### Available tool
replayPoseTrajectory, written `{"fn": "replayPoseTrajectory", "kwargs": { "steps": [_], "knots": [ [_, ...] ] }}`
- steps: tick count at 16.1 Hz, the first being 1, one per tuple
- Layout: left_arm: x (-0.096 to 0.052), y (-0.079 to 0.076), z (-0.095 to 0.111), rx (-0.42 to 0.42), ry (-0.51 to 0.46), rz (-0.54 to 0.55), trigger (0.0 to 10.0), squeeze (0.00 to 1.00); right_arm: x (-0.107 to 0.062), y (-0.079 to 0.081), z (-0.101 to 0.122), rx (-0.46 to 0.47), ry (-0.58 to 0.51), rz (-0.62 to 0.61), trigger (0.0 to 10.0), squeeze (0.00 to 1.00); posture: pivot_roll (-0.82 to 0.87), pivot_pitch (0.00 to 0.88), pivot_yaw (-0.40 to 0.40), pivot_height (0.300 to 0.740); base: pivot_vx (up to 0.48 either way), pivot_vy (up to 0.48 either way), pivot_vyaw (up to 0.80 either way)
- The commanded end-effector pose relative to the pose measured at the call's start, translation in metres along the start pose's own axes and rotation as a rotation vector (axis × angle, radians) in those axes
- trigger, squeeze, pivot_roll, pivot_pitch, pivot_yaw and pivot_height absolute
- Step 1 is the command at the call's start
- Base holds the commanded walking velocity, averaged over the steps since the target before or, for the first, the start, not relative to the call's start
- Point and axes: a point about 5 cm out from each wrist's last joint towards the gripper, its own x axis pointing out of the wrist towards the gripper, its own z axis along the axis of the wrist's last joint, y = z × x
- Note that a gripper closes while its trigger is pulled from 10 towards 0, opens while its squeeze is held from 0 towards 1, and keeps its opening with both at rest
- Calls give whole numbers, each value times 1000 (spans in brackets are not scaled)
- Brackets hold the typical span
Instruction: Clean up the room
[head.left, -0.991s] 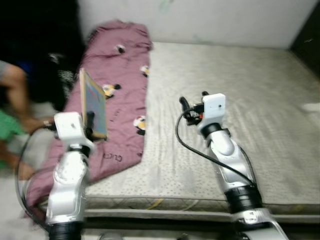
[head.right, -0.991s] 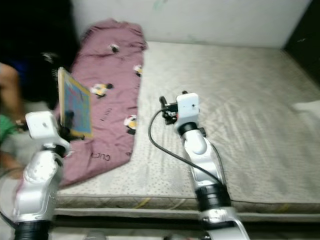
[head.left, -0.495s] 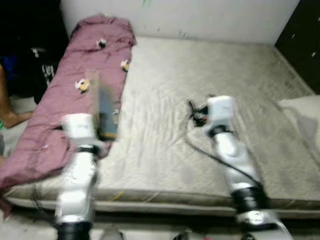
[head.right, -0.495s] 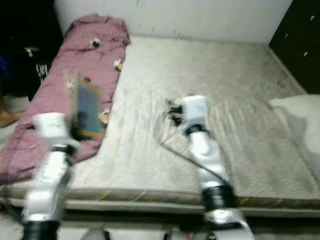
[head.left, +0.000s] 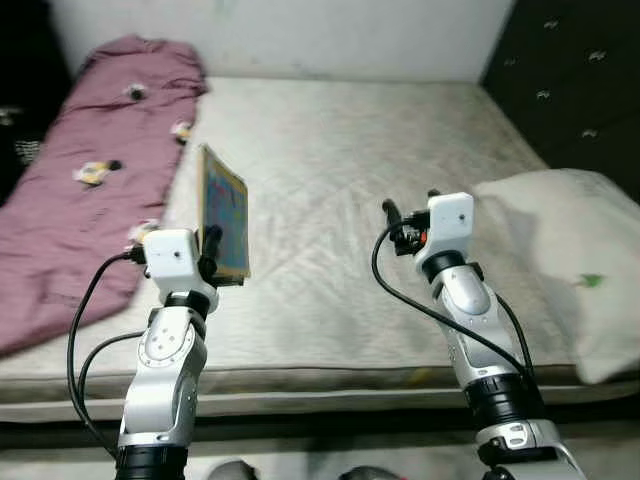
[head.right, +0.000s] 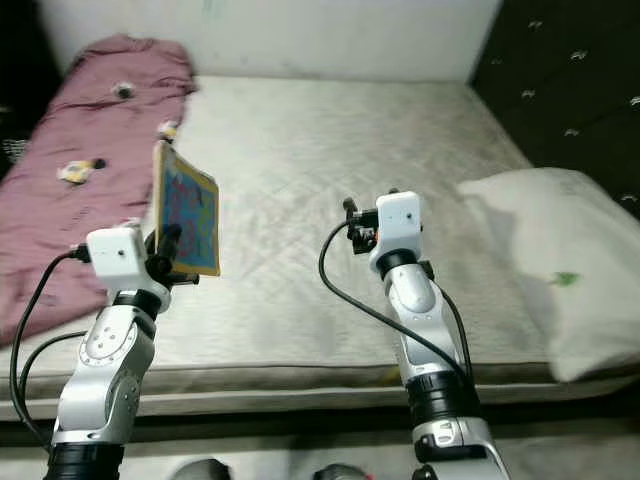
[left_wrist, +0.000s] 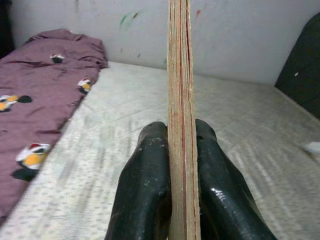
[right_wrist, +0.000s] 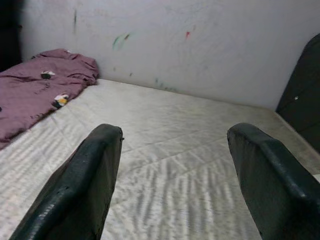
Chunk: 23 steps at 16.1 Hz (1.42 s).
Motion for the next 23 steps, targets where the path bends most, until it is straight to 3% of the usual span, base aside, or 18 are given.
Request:
{"fn": "replayPoseTrajectory", "kwargs": {
  "steps": [1,6,10,16,23],
  "knots": [
    [1,8,11,18,-50,20,10000,0,3,6,6,2,-19,15,10000,0,-11,0,-35,740,0,-345,0],
    [1,7,13,-3,-76,35,10000,0,4,5,4,17,-2,2,10000,0,-13,0,-35,740,0,-107,0],
    [2,8,14,4,-81,31,10000,0,4,5,5,21,-7,-1,10000,0,-14,0,-35,740,0,0,-714],
    [1,5,16,-8,-101,-8,10000,0,4,4,5,16,-8,-1,10000,0,-14,0,-35,740,0,0,0],
    [0,4,17,-16,-106,-23,10000,0,4,3,5,21,-6,-8,10000,0,-16,0,-34,740,272,0,0]
  ]
}}
